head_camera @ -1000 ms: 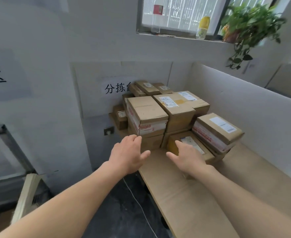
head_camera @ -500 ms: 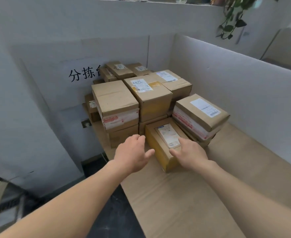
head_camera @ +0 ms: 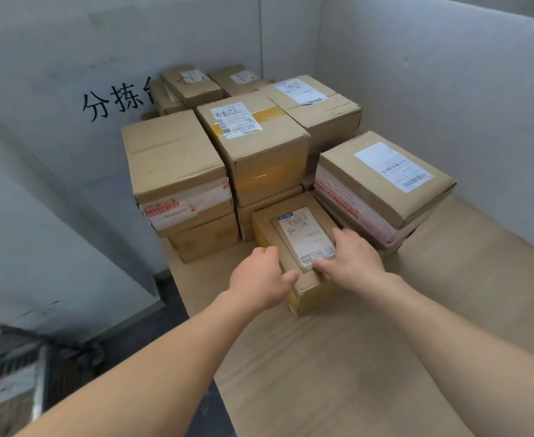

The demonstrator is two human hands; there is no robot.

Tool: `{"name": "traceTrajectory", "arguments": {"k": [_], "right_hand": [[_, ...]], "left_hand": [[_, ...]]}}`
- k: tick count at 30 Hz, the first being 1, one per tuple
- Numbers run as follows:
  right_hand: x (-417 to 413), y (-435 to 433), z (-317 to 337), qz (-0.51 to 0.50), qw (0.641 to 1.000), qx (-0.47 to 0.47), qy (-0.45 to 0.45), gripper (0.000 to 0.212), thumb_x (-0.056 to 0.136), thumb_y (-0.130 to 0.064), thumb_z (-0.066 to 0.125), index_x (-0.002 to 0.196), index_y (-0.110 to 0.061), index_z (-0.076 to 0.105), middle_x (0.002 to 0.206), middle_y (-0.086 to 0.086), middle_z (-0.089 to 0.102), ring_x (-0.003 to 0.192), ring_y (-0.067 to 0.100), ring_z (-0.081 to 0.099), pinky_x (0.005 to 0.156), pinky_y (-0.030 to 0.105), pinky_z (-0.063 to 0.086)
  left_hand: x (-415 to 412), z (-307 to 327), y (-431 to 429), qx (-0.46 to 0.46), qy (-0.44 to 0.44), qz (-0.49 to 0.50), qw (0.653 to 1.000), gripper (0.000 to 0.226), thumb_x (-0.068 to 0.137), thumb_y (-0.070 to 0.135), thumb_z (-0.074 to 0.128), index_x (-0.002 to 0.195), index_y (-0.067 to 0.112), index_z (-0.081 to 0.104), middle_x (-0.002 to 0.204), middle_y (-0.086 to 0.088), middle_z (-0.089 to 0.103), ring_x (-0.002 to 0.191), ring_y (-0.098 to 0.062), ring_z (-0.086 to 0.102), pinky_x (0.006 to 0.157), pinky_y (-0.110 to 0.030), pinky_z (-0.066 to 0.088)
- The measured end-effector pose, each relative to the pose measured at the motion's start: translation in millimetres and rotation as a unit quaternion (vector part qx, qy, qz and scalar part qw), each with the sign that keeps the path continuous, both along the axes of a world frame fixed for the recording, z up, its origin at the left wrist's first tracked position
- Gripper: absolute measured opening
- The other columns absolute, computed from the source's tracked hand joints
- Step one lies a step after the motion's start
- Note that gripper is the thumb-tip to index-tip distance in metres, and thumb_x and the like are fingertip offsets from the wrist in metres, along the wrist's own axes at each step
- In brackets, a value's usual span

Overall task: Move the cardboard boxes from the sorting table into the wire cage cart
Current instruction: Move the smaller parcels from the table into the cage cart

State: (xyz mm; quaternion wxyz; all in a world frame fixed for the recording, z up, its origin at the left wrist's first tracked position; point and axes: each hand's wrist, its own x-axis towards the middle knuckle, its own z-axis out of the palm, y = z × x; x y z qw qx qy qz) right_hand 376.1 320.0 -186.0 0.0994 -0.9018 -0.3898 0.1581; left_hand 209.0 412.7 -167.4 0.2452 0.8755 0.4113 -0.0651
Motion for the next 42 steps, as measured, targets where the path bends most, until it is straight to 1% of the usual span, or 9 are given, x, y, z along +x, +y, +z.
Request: {"name": "traceTrajectory", "arguments": {"k": [5, 9, 16, 23, 28, 31, 35, 38, 42], "right_hand": [[7, 2, -7, -0.030, 0.999, -0.025, 0.036, 0.099, 0.059, -0.071, 0.080, 0.133, -0.016, 0.044, 0.127, 0.010, 0.057, 0.119, 0.031, 0.055, 0.093, 0.040, 0.046], [-8, -9, -13, -0.062, 0.994, -0.046, 0.077, 0.121, 0.053, -0.076, 0.080, 0.145, -0.014, 0.034, 0.135, 0.013, 0.048, 0.126, 0.033, 0.049, 0.102, 0.043, 0.045], [-66, -38, -15, -0.079, 0.989, -0.030, 0.121, 0.103, 0.051, -0.074, 0.080, 0.132, -0.021, 0.046, 0.126, 0.004, 0.054, 0.119, 0.025, 0.051, 0.099, 0.044, 0.049], [-151, -61, -16, -0.091, 0.987, -0.029, 0.126, 0.101, 0.046, -0.075, 0.076, 0.132, -0.025, 0.054, 0.123, 0.001, 0.060, 0.119, 0.024, 0.051, 0.098, 0.040, 0.049], [-203, -66, -17, -0.082, 0.988, -0.026, 0.126, 0.103, 0.042, -0.076, 0.072, 0.130, -0.026, 0.058, 0.124, 0.001, 0.062, 0.119, 0.024, 0.055, 0.096, 0.037, 0.050], [-219, -66, -16, -0.078, 0.987, -0.024, 0.138, 0.101, 0.043, -0.074, 0.073, 0.130, -0.026, 0.059, 0.125, 0.000, 0.063, 0.117, 0.024, 0.058, 0.095, 0.036, 0.052], [-219, -67, -16, -0.092, 0.981, 0.005, 0.169, 0.082, 0.054, -0.059, 0.086, 0.123, -0.025, 0.056, 0.118, -0.006, 0.064, 0.110, 0.019, 0.061, 0.086, 0.031, 0.050], [-211, -69, -18, -0.097, 0.977, 0.025, 0.187, 0.055, 0.068, -0.054, 0.081, 0.110, -0.031, 0.054, 0.105, -0.011, 0.061, 0.097, 0.014, 0.057, 0.076, 0.029, 0.044], [-194, -66, -25, -0.115, 0.972, 0.044, 0.201, 0.042, 0.074, -0.052, 0.074, 0.105, -0.028, 0.060, 0.101, -0.013, 0.065, 0.095, 0.012, 0.061, 0.072, 0.031, 0.046]], "left_hand": [[8, -18, -3, -0.024, -0.008, 0.018, 1.000, 0.046, 0.088, 0.049, 0.063, 0.120, 0.017, 0.052, 0.120, -0.007, 0.056, 0.107, -0.027, 0.057, 0.084, -0.036, 0.048], [-3, -26, -13, -0.034, -0.032, 0.032, 0.998, 0.047, 0.083, 0.035, 0.069, 0.121, 0.016, 0.050, 0.121, -0.008, 0.058, 0.109, -0.029, 0.057, 0.084, -0.035, 0.046], [-53, -26, -27, -0.050, -0.036, 0.019, 0.998, 0.040, 0.085, 0.026, 0.068, 0.117, 0.012, 0.049, 0.123, -0.010, 0.055, 0.111, -0.030, 0.054, 0.087, -0.036, 0.046], [-135, -26, -47, -0.062, -0.070, 0.003, 0.996, 0.037, 0.084, 0.021, 0.067, 0.117, 0.013, 0.051, 0.120, -0.007, 0.057, 0.108, -0.026, 0.055, 0.079, -0.028, 0.039], [-188, -27, -53, -0.088, -0.083, 0.017, 0.992, 0.032, 0.083, 0.017, 0.063, 0.112, 0.017, 0.049, 0.119, -0.005, 0.056, 0.105, -0.025, 0.055, 0.081, -0.031, 0.045], [-207, -26, -54, -0.110, -0.093, 0.035, 0.989, 0.040, 0.081, 0.016, 0.064, 0.117, 0.017, 0.046, 0.122, -0.006, 0.054, 0.107, -0.025, 0.055, 0.088, -0.035, 0.048], [-216, -26, -51, -0.158, -0.118, 0.074, 0.978, 0.057, 0.078, 0.018, 0.069, 0.128, 0.021, 0.041, 0.121, -0.002, 0.057, 0.104, -0.024, 0.060, 0.089, -0.042, 0.054], [-213, -27, -48, -0.159, -0.122, 0.091, 0.975, 0.056, 0.079, 0.027, 0.074, 0.126, 0.021, 0.043, 0.123, -0.003, 0.059, 0.107, -0.024, 0.060, 0.093, -0.043, 0.053], [-201, -32, -43, -0.153, -0.123, 0.113, 0.974, 0.054, 0.079, 0.032, 0.077, 0.123, 0.021, 0.048, 0.122, 0.000, 0.061, 0.107, -0.021, 0.060, 0.094, -0.042, 0.051]]}}
